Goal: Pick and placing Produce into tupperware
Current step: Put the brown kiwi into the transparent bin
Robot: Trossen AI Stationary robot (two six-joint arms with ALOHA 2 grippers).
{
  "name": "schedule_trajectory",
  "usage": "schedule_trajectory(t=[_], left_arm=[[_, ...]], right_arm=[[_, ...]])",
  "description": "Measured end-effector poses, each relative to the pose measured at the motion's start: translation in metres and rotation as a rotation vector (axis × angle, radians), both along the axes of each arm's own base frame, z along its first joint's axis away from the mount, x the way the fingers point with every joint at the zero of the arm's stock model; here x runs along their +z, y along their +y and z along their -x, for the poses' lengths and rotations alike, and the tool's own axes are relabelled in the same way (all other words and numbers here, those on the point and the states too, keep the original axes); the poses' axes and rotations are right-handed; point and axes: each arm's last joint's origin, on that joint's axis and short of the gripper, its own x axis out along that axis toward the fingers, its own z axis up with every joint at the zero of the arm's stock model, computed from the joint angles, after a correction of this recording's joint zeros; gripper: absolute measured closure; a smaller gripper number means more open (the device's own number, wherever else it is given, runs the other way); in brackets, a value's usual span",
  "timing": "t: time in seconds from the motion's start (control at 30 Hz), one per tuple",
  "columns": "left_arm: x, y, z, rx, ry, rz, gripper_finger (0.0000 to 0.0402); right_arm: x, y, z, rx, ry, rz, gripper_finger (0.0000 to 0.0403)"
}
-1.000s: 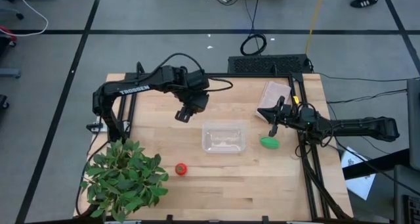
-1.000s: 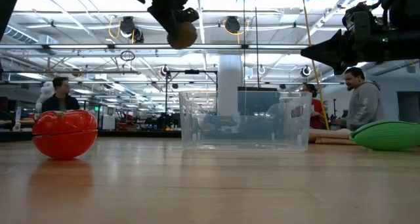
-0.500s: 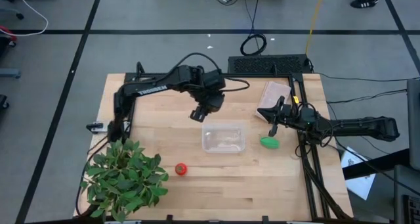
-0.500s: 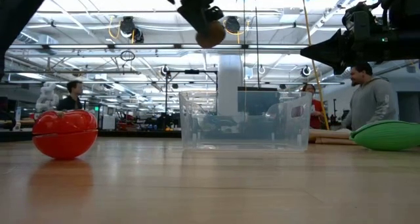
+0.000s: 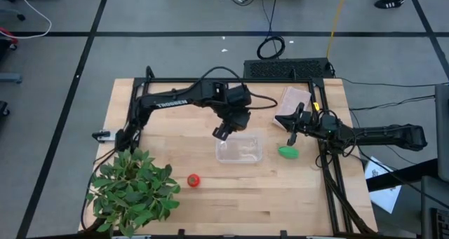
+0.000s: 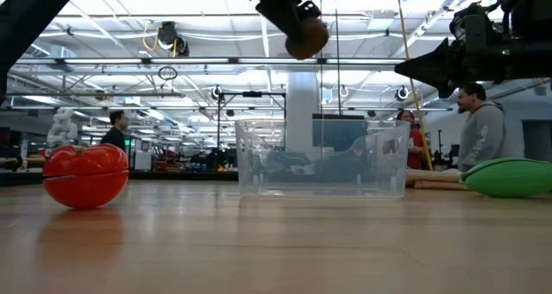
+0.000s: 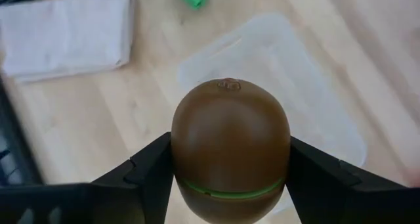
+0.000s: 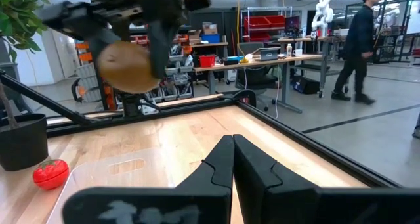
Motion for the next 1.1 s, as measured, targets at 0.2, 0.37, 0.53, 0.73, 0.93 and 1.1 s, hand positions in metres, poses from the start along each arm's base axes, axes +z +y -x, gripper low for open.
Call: schedule_trajectory(t=[0.2, 0.37, 0.53, 0.73, 0.93, 1.1], left_arm=[[-0.005, -0.007, -0.007, -0.013, -0.013, 0.012, 0.0161], [-0.024, -0.007, -0.015, 0.001, 0.045, 0.053, 0.0161], [-0.046, -0.008, -0.024, 0.011, 0.112, 0.084, 0.0161], [-0.054, -0.011, -0.027, 0.003, 0.139, 0.092, 0.016], [-0.055, -0.011, -0.027, 0.02, 0.147, 0.119, 0.016], [-0.066, -0.013, -0.025, 0.016, 0.188, 0.145, 0.016]], right_arm=[[0.0, 0.0, 0.0, 0.0, 0.002, 0.0, 0.0403], [0.0, 0.0, 0.0, 0.001, 0.004, -0.001, 0.0403], [-0.001, 0.0, -0.001, 0.0, 0.012, -0.002, 0.0403], [-0.002, 0.0, -0.001, 0.001, 0.018, -0.003, 0.0403], [-0.002, 0.0, -0.001, 0.0, 0.019, -0.003, 0.0403], [-0.002, 0.0, -0.001, 0.001, 0.019, -0.003, 0.0403]])
